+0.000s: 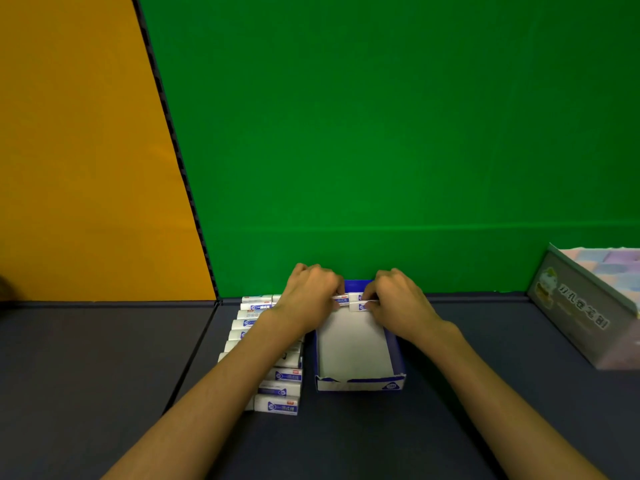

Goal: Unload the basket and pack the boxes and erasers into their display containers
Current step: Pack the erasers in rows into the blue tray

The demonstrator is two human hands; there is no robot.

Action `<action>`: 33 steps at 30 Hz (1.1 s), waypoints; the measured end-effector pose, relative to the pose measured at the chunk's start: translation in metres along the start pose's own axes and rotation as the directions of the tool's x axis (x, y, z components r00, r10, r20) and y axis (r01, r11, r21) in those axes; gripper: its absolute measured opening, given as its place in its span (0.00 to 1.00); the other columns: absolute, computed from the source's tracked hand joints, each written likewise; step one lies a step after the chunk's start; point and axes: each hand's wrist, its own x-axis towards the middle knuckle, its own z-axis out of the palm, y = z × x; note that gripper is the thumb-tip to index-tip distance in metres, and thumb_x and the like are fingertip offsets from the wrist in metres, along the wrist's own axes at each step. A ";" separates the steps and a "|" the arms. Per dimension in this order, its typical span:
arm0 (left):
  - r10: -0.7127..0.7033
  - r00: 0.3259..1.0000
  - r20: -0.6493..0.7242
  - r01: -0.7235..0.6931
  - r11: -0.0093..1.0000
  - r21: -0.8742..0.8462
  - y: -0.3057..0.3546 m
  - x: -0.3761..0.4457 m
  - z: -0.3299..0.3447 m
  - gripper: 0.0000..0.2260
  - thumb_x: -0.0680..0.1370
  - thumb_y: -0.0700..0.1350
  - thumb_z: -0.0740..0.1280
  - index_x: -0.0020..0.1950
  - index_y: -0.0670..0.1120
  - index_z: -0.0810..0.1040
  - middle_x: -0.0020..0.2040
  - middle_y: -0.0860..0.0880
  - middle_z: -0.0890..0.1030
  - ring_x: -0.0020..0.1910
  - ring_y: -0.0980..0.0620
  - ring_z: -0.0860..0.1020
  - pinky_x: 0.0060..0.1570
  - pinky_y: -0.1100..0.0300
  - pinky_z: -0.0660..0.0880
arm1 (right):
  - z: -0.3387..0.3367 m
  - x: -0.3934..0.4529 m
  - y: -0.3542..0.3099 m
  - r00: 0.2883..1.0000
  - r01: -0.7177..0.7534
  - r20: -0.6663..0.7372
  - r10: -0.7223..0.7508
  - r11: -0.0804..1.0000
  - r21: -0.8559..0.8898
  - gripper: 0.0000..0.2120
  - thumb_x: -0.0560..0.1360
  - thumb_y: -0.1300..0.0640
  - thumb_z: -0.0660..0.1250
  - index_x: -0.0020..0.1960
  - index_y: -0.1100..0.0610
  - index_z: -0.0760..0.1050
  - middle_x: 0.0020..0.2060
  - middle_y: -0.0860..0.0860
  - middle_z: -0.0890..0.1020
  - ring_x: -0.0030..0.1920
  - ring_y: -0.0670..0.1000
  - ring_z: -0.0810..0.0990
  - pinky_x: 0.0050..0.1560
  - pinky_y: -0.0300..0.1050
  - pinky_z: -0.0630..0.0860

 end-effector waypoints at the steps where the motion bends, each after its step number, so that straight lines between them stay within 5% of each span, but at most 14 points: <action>1: 0.004 1.000 0.016 -0.004 1.000 0.016 0.001 0.001 0.001 0.08 0.76 0.49 0.69 0.55 0.52 0.79 0.53 0.51 0.83 0.56 0.46 0.78 0.55 0.54 0.64 | 0.000 -0.001 0.000 1.000 -0.009 -0.010 0.009 1.000 -0.011 0.10 0.75 0.61 0.67 0.52 0.52 0.84 0.48 0.52 0.80 0.53 0.55 0.73 0.47 0.49 0.74; 6: 0.022 0.997 0.080 -0.026 0.998 0.049 0.004 0.003 0.004 0.07 0.77 0.45 0.68 0.55 0.48 0.79 0.54 0.46 0.81 0.55 0.42 0.78 0.53 0.54 0.68 | 0.001 -0.005 0.001 0.997 -0.046 -0.058 0.043 0.998 -0.050 0.11 0.74 0.63 0.66 0.50 0.51 0.83 0.45 0.49 0.82 0.52 0.53 0.73 0.40 0.45 0.68; 19: 0.035 0.998 0.056 -0.042 0.993 0.115 0.007 0.000 0.005 0.07 0.77 0.39 0.65 0.53 0.47 0.78 0.53 0.46 0.80 0.52 0.42 0.79 0.51 0.54 0.69 | 0.003 -0.007 -0.003 0.997 -0.021 -0.074 0.008 0.982 -0.190 0.05 0.77 0.57 0.66 0.50 0.54 0.80 0.47 0.49 0.79 0.54 0.53 0.71 0.39 0.46 0.71; 23: -0.012 0.998 0.058 0.010 0.999 0.037 0.009 0.000 0.003 0.07 0.75 0.37 0.66 0.51 0.45 0.79 0.51 0.44 0.78 0.51 0.40 0.78 0.42 0.54 0.68 | 0.002 -0.006 -0.006 0.996 -0.041 -0.082 0.022 0.974 -0.225 0.05 0.77 0.59 0.65 0.49 0.53 0.80 0.45 0.49 0.82 0.54 0.53 0.72 0.38 0.45 0.67; 33: -0.042 0.997 0.060 0.046 0.996 -0.070 0.007 -0.004 0.002 0.09 0.74 0.35 0.65 0.51 0.46 0.79 0.51 0.44 0.78 0.52 0.39 0.78 0.43 0.53 0.70 | 0.003 -0.008 -0.011 0.995 -0.067 -0.087 0.043 0.953 -0.295 0.04 0.77 0.58 0.66 0.48 0.55 0.79 0.44 0.50 0.81 0.57 0.53 0.72 0.37 0.46 0.67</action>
